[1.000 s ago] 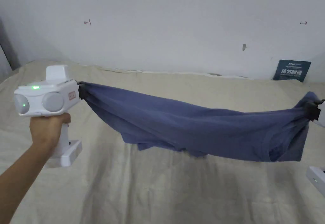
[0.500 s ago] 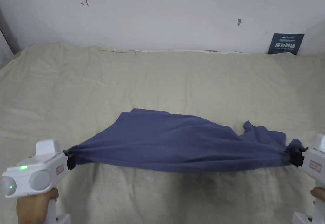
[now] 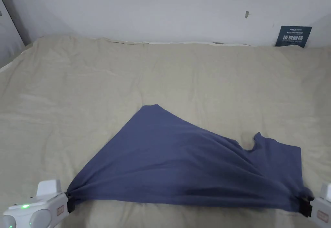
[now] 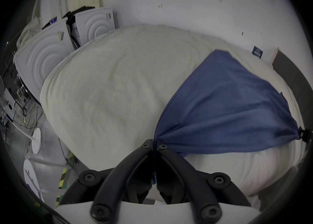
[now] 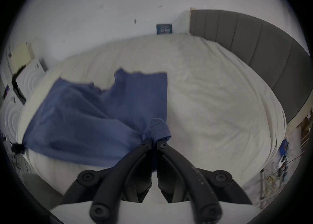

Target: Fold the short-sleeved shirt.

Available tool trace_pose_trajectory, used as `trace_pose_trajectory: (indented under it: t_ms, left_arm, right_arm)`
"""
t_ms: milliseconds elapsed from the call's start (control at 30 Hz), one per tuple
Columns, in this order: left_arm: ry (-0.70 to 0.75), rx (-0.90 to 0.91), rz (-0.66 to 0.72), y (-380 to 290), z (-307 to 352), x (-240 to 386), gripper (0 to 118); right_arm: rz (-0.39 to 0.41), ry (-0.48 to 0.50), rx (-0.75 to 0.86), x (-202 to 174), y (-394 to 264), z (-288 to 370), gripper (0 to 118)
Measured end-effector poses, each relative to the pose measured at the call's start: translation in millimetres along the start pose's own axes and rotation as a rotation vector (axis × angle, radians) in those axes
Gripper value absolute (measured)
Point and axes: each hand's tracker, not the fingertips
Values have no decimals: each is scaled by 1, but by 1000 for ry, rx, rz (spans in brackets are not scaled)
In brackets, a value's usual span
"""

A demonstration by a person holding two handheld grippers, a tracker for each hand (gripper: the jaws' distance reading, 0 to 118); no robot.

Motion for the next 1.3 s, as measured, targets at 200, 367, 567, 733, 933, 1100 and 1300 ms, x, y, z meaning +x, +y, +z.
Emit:
trace_pose_trajectory:
  t_ms: [200, 367, 567, 733, 933, 1100, 1300]
  left_arm:
    - [38, -28, -41, -3, -15, 7, 3]
    - [44, -34, -49, 13, 0, 18, 54]
    - [-39, 197, -25, 62, 42, 39, 112]
    - [-138, 442, -52, 105, 107, 83, 112]
    - [-199, 706, -70, 127, 151, 116, 96]
    - [-215, 810, -104, 126, 168, 138, 63]
    - [-246, 804, -179, 116, 165, 156, 0]
  right_arm:
    - [50, -2, -101, 2, -20, -34, 7]
    - [39, -22, -83, -9, -12, -12, 23]
    - [101, -7, 191, -32, 32, 41, 94]
    - [103, 9, 440, -55, 67, 104, 95]
    - [76, 6, 651, -72, 79, 166, 94]
    - [87, -14, 734, -79, 78, 190, 66]
    - [120, -31, 765, -79, 81, 191, 1]
